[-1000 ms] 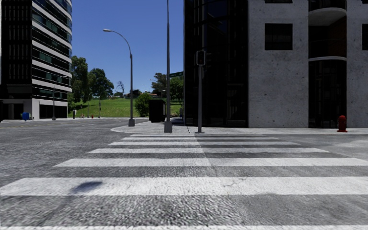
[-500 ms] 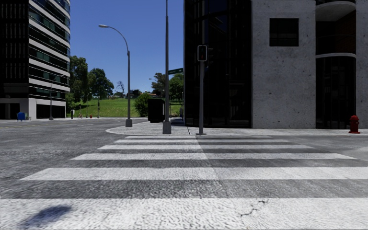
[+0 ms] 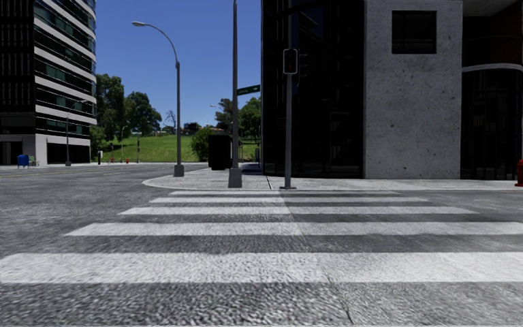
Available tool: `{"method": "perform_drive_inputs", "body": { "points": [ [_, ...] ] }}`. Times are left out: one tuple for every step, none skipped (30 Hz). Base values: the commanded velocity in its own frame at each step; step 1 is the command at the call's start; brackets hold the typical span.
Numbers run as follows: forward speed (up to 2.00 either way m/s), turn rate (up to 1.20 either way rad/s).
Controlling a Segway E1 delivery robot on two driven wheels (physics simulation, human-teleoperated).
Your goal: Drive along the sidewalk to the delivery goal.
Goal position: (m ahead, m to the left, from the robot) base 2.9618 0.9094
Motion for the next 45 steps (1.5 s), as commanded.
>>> {"method": "perform_drive_inputs", "body": {
  "points": [
    [1.24,0.0],
    [1.23,0.0],
    [1.23,0.0],
    [1.23,0.0],
    [1.23,0.0],
    [1.23,0.0],
    [1.23,0.0],
    [1.23,0.0],
    [1.23,0.0],
    [1.23,0.0],
    [1.21,0.0],
    [1.2,0.0],
    [1.19,0.0],
    [1.19,0.05],
    [1.19,0.2],
    [1.19,0.26],
    [1.19,0.27],
    [1.19,0.27],
    [1.18,0.28],
    [1.18,0.28],
    [1.18,0.28],
    [1.18,0.28],
    [1.17,0.28],
    [1.17,0.28],
    [1.17,0.28],
    [1.17,0.31],
    [1.17,0.35],
    [1.17,0.35],
    [1.16,0.4],
    [1.16,0.43],
    [1.16,0.44],
    [1.16,0.44],
    [1.13,0.44],
    [1.1,0.44],
    [1.09,0.44],
    [1.08,0.44],
    [1.08,0.44],
    [1.08,0.44],
    [1.08,0.44],
    [1.08,0.44],
    [1.08,0.44],
    [1.08,0.44],
    [1.08,0.44],
    [1.08,0.44],
    [1.08,0.44]
  ]
}}
